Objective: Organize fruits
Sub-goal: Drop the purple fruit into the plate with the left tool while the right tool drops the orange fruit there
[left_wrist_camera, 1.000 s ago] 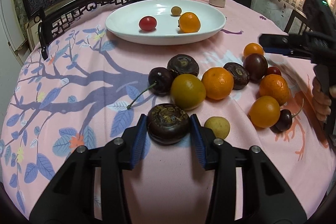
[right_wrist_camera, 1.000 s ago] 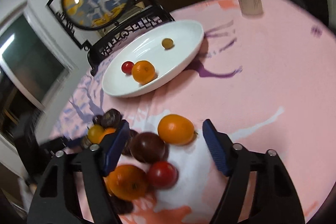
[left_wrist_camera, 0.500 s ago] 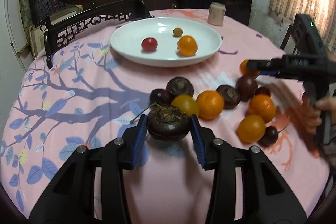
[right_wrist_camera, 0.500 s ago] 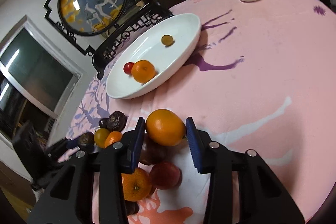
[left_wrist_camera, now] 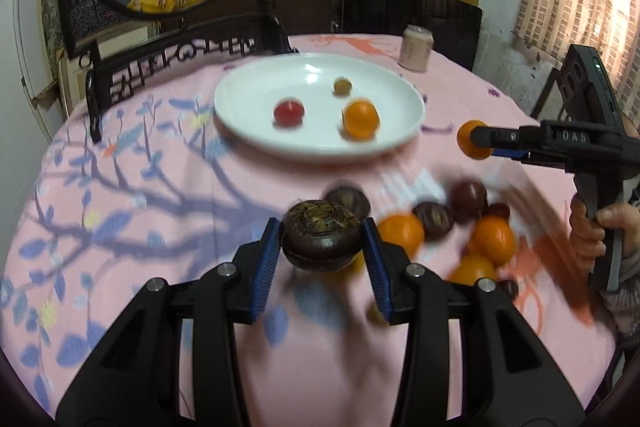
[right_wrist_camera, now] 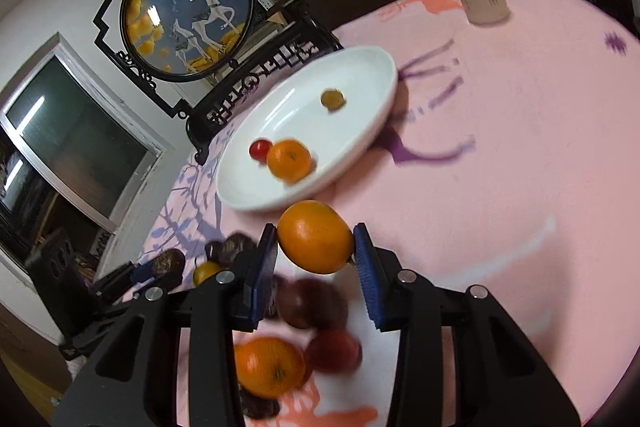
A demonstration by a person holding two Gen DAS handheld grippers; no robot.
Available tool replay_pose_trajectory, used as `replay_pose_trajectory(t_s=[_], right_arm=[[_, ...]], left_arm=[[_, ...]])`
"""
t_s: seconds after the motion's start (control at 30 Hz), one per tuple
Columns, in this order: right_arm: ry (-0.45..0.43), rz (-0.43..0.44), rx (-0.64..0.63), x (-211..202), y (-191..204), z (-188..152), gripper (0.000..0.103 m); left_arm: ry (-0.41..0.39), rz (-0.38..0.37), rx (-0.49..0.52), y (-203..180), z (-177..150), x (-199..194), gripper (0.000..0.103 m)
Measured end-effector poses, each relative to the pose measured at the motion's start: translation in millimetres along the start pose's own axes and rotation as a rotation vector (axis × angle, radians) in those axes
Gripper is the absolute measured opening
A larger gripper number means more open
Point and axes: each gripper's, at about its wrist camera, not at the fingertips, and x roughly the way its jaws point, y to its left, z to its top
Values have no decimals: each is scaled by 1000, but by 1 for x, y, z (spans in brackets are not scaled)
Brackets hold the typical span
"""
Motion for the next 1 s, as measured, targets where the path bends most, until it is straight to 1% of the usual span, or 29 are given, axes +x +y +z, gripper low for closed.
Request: replay_pose_trajectory(t_s=[0.03, 0.13, 0.2, 0.3, 0.33, 0.37, 0.4, 0.43, 0.5, 0.57, 0.6, 0.67, 0.7, 0.73, 0.87, 1.0], right_arm=[[-3, -4, -5, 3, 3, 7, 40], [-12, -15, -21, 19, 14, 31, 40], [-23, -36, -40, 32, 20, 47, 40], [-12, -75, -74, 56, 25, 64, 40], [-14, -84, -74, 60, 24, 66, 42], [-22, -90, -67, 65, 21, 66, 45], [-19, -91, -65, 66, 20, 65, 59], [-16, -94, -66, 66, 19, 64, 70], [-45, -84, -71, 60, 16, 64, 70], [-72, -69, -73, 49, 15, 65, 70], [-77, -63, -72, 44, 15, 64, 70], [-87, -56, -72, 34, 16, 60, 70], [-90, -56, -76, 28, 17, 58, 70], [-93, -57, -80, 23, 18, 55, 70], [-105, -63, -108, 2, 22, 34, 70], [-90, -83, -131, -10, 21, 8, 77]], left_arm=[[-3, 0, -5, 1, 15, 7, 42], [-13, -8, -43, 7, 45, 23, 42], [-14, 7, -69, 12, 66, 41, 42], [3, 23, -85, 14, 81, 65, 43], [7, 24, -98, 15, 82, 71, 44], [11, 12, -114, 16, 82, 77, 46], [18, 0, -118, 16, 81, 80, 56], [19, -1, -114, 16, 80, 81, 63], [1, 16, -105, 17, 77, 77, 66], [-3, -1, -128, 22, 75, 73, 66], [-3, -8, -136, 24, 73, 71, 68], [-13, -3, -150, 28, 67, 64, 76], [-18, 5, -154, 29, 63, 62, 81], [-22, 14, -160, 31, 60, 58, 83], [-9, 15, -192, 35, 41, 46, 83], [-15, 69, -157, 29, 21, 29, 89]])
